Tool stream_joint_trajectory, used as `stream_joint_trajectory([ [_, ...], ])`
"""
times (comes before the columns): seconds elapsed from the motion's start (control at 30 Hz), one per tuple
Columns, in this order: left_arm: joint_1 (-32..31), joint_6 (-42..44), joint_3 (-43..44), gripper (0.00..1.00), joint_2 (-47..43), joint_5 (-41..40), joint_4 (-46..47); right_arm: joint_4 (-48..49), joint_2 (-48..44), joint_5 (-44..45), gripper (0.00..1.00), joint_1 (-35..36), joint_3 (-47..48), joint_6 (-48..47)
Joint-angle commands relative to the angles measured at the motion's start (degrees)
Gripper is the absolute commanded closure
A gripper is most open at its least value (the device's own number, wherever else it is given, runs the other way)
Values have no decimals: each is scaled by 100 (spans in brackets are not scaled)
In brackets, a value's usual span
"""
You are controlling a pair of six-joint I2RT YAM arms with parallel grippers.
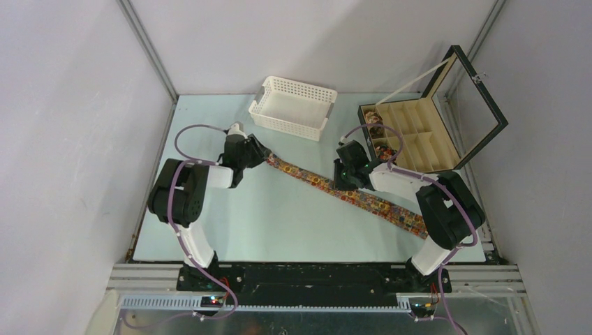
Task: Roll the ties
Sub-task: Roll the tie at the center of the board.
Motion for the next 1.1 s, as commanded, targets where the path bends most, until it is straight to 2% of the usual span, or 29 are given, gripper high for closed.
stream_joint_trajectory([
  [0.0, 29, -39, -123, 52, 27, 119, 361, 134, 49, 115, 80, 42, 23, 28],
  [0.37, 36, 63, -220, 53, -33, 154, 457, 158, 88, 108, 80, 51, 25, 39],
  [0.57, 29, 153, -153, 65, -12, 185, 414, 174, 114, 98, 80, 64, 25, 39],
  [0.87, -11, 365, -139, 73, -146, 208, 378, 180, 115, 106, 80, 71, 25, 39],
  [1.07, -223, 906, -129, 76, -337, 5, 205, 168, 102, 106, 80, 74, 25, 22],
])
